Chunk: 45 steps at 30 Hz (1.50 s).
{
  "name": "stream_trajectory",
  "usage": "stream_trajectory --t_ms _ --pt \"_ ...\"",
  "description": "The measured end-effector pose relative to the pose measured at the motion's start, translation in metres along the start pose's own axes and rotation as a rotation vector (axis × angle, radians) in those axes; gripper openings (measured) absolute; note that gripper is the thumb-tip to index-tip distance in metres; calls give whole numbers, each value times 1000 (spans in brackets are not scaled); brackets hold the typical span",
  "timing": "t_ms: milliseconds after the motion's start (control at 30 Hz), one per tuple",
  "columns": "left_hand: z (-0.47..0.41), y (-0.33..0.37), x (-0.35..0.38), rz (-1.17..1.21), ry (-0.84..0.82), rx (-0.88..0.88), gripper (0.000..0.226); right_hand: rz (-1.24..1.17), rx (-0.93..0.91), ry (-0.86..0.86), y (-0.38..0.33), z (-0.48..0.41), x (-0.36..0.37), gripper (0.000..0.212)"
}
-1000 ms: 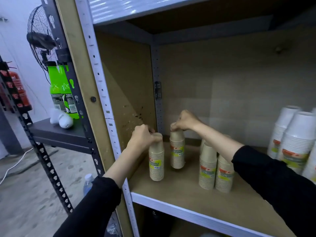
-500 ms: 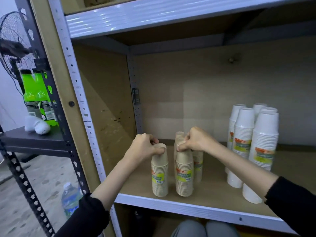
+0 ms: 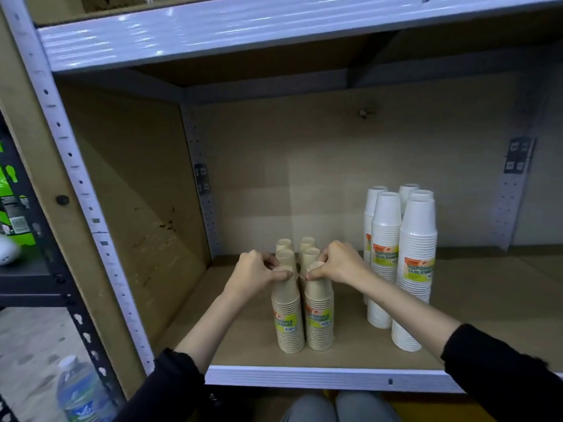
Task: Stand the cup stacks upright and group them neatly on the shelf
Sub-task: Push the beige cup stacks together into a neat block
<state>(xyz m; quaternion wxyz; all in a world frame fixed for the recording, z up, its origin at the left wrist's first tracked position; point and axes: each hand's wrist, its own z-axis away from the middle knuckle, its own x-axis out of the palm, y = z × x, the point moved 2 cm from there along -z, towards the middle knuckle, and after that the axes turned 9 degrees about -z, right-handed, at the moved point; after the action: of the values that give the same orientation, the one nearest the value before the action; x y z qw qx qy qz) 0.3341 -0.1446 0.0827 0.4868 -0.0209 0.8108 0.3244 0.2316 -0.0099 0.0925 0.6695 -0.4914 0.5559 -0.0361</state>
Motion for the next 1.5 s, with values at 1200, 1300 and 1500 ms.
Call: stream_trajectory --t_ms 1200,1300,1500 --pt "-12 -9 5 57 -69 21 37 -116 -50 70 8 -7 10 43" --pt "-11 -10 6 66 -54 12 39 -114 -51 65 9 -8 10 43" --pt "-10 -12 8 83 -37 7 36 -111 -88 3 13 -9 7 48"
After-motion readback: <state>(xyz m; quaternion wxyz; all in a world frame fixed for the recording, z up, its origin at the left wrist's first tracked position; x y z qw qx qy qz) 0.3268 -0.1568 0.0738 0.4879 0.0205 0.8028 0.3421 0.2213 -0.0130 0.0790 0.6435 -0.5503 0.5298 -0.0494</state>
